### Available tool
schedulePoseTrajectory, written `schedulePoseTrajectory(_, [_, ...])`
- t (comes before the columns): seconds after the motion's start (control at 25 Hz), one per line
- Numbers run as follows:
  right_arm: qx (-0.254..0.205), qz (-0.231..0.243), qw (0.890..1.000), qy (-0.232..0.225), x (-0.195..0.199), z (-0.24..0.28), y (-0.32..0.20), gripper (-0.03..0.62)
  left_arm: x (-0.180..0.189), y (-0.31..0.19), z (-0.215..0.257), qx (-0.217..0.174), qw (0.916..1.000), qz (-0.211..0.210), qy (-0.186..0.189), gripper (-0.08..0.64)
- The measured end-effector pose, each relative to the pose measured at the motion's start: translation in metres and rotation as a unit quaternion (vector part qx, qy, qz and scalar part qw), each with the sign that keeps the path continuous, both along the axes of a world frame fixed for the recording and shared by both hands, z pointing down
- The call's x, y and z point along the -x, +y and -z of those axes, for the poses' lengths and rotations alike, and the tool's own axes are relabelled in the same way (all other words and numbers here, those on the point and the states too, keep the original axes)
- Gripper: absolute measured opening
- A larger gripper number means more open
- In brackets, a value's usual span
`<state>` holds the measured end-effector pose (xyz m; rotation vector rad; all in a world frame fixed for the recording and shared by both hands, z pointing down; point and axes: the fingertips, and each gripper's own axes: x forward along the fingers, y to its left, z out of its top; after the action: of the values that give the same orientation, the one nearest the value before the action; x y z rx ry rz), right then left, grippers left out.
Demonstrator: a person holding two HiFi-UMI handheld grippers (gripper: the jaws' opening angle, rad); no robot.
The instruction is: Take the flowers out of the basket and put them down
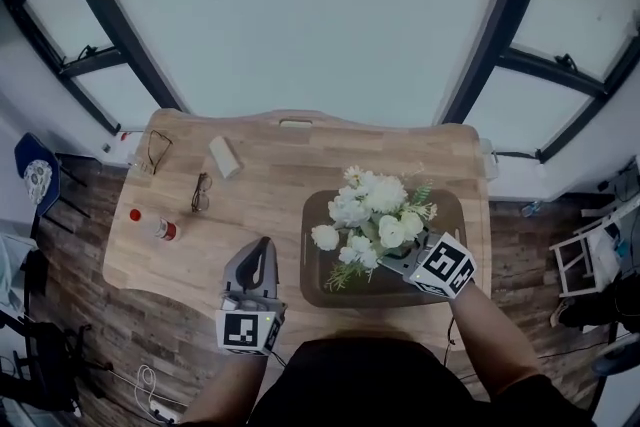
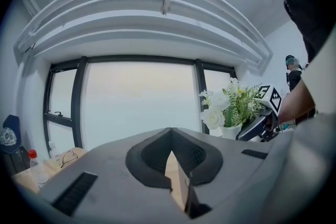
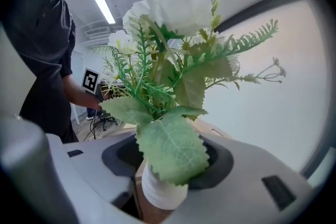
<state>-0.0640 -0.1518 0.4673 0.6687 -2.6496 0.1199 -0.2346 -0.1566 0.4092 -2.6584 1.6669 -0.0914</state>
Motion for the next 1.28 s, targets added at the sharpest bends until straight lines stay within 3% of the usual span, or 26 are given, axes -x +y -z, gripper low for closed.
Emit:
schedulePoseTrajectory(0.32, [-0.025, -0.053, 0.998, -0.008, -0.032, 0.030, -0.002, 0.244, -0.010, -0.010, 0.008, 0.002, 0.9998, -0.015, -0.008, 0.005])
schedulePoseTrajectory(0.48, [-0.036, -0.090, 0.995, -0.012, -0.056, 0.044, -0.002, 0.244, -0.026, -0.012, 0.019, -0.019, 0.9991, -0.037, 0.009, 0.005])
schedulePoseTrajectory(0.68, [-0.055, -0.124, 0.990, -0.024, -0.084, 0.067, 0.000, 0.244, -0.044, -0.011, 0.014, -0.021, 0.9976, -0.065, -0.004, 0.005])
schedulePoseTrajectory(0.96, [-0.091, -0.163, 0.981, -0.044, -0.148, 0.108, 0.011, 0.242, -0.104, -0.014, 0.032, -0.032, 0.9948, -0.096, 0.000, 0.005])
schedulePoseTrajectory(1.28, [-0.123, -0.232, 0.964, -0.053, -0.170, 0.131, 0.023, 0.242, -0.105, -0.020, 0.025, -0.031, 0.9904, -0.134, 0.007, 0.005])
